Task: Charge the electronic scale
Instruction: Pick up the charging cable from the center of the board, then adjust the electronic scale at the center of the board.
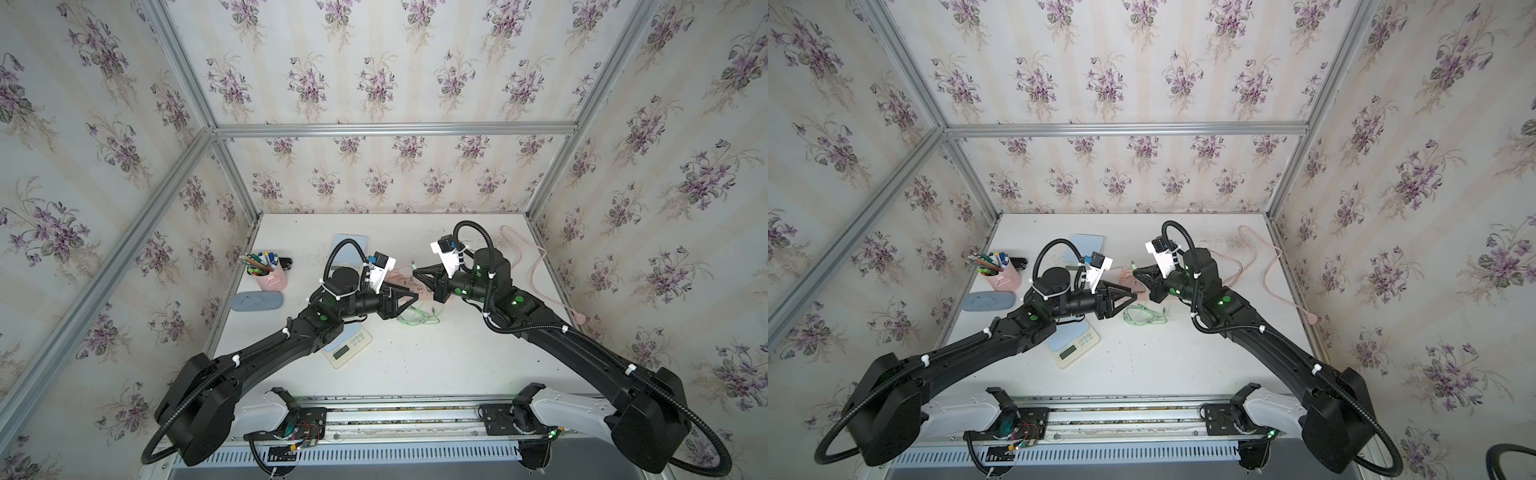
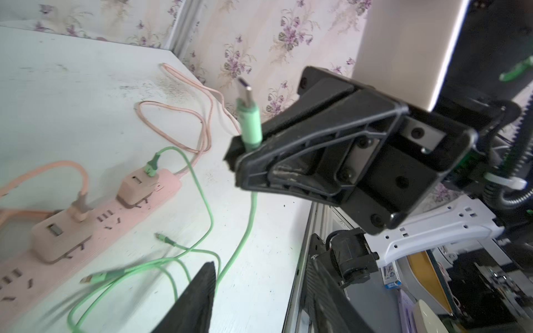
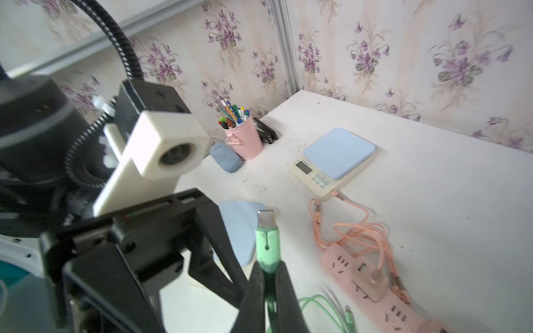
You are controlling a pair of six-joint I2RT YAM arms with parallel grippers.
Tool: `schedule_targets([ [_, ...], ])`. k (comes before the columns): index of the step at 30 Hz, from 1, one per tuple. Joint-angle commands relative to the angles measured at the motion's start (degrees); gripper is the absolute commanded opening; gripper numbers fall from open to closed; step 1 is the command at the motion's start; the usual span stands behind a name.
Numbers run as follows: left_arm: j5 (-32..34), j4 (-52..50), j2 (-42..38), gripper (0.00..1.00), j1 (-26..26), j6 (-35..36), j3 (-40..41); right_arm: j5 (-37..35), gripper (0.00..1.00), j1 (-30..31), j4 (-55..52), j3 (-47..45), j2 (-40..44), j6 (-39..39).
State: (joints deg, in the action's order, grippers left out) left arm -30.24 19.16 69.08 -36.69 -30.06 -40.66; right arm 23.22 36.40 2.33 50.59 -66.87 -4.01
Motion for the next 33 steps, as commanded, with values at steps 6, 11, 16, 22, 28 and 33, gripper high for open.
schedule_targets([
  [6, 15.70, -37.21, -15.59, 0.63, 10.25, -9.51, 3.97, -24.79, 0.00, 14.07, -13.59, 3.85, -6.73, 22.00],
  [11, 23.36, -50.62, -21.99, 0.73, 15.05, -9.91, 8.23, -30.88, 0.00, 19.50, -15.87, 8.86, -18.68, 25.25],
  [16, 22.84, -52.59, -19.79, 0.81, 20.74, -14.75, 12.49, -34.85, 0.00, 22.66, -22.52, 19.69, -34.32, 27.72],
  [22, 20.53, -50.58, -14.03, 1.00, 28.95, -11.42, 13.24, -33.59, 0.00, 24.46, -26.98, 27.02, -45.83, 30.29],
  [28, 12.64, -46.51, -6.51, 0.99, 31.92, -5.18, 11.58, -30.19, 0.00, 24.81, -28.34, 26.19, -48.47, 29.45],
  [33, 3.84, -37.44, -1.36, 0.87, 31.62, -5.76, 11.89, -25.01, 0.00, 27.13, -25.49, 22.69, -46.85, 26.21],
])
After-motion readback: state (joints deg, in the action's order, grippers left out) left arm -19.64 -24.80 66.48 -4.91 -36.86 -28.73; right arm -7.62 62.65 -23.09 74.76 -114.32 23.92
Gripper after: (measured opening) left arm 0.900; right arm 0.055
